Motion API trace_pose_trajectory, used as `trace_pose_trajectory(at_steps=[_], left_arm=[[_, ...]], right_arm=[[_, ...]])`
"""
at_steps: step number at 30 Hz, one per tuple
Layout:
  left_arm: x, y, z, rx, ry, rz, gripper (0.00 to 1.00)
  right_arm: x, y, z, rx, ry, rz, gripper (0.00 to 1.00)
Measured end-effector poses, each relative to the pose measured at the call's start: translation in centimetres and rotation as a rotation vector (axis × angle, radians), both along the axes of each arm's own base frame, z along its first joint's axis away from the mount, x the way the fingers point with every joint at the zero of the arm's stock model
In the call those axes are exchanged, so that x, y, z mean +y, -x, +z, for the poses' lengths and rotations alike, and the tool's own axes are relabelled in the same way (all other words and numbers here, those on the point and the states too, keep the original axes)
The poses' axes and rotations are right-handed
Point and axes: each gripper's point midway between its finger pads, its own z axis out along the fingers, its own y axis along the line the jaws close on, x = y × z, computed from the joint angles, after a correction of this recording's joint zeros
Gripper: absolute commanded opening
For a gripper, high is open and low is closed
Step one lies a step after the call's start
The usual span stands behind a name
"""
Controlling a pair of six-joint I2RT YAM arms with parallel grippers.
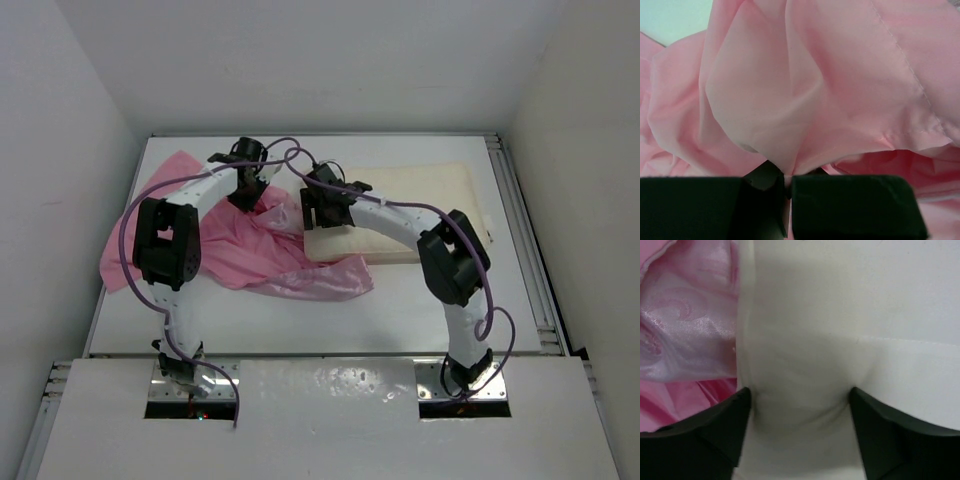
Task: Put the pillow into the pillowcase
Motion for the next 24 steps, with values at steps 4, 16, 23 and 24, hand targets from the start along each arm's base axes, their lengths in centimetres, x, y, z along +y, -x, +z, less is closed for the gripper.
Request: trace_pose_trajectory(at_steps=[4,16,23,24], left_arm=[[0.0,0.0,0.0,-0.001,-0.001,0.001,0.0],[-0.2,-0.3,0.4,-0.01,0.008,-0.002,0.0],[-1.6,-3.5,3.0,-0.092,0.06,-0.017,0.0],[-1.7,-3.8,3.1,-0.094,0.066,-0.019,0.0]], right_arm=[[0.0,-0.2,-0.2,-0.028,0.034,-0.001,0.04],[-4.0,4.9,6.6,-0.165,-0.104,0.051,0.0],[-5.1,10.4,14.2,-0.361,-0.249,0.231,0.05],[-4.5,11.4,14.3,-0.361,-0.266,0.276,0.19]])
